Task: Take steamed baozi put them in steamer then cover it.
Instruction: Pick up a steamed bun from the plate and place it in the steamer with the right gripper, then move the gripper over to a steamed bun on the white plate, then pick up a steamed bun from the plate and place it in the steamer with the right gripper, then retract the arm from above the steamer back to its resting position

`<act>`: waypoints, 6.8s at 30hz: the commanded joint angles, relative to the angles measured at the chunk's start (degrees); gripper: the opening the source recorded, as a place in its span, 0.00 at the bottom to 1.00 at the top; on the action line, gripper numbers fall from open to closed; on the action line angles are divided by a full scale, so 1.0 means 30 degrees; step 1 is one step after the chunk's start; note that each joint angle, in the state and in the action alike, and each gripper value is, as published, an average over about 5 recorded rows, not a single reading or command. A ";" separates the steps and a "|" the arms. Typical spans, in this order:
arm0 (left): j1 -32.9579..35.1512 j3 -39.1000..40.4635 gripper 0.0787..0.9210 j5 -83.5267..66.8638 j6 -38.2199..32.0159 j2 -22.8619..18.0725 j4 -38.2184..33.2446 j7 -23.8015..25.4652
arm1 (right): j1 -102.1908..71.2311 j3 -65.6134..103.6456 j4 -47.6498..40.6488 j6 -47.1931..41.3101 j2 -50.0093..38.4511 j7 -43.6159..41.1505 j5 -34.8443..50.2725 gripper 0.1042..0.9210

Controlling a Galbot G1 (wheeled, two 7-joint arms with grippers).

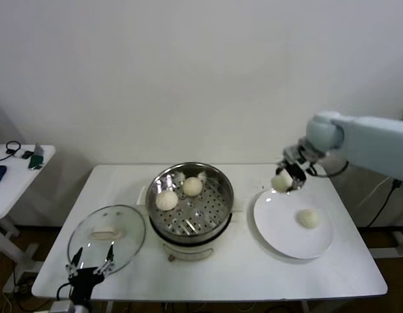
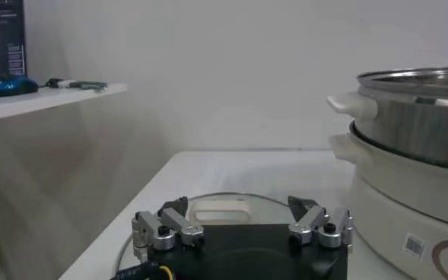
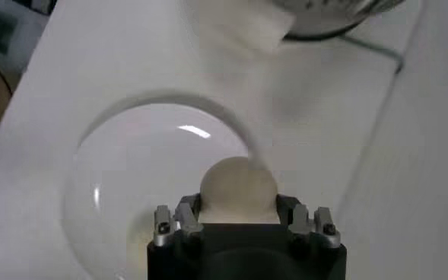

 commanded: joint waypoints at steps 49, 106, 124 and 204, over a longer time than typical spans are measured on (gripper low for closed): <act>0.0524 -0.0278 0.88 -0.0020 0.0072 -0.0287 -0.1091 0.0034 | -0.3756 0.1203 0.1669 0.4402 1.0237 0.2582 -0.6218 0.78; 0.0084 -0.0441 0.88 0.0337 0.0017 -0.0497 -0.0241 -0.0032 | -1.3659 0.6389 -0.9128 -0.2599 -0.1689 0.0166 -0.2891 0.88; -0.0058 -0.0341 0.88 0.0438 0.0023 -0.0458 -0.0089 -0.0066 | -1.3645 0.6906 -0.9645 -0.2050 -0.1209 0.0208 -0.2866 0.74; 0.0093 -0.0467 0.88 0.0286 0.0022 -0.0065 -0.1126 -0.0446 | -0.2998 0.2220 -0.0896 -0.5579 0.5424 0.0838 0.8721 0.87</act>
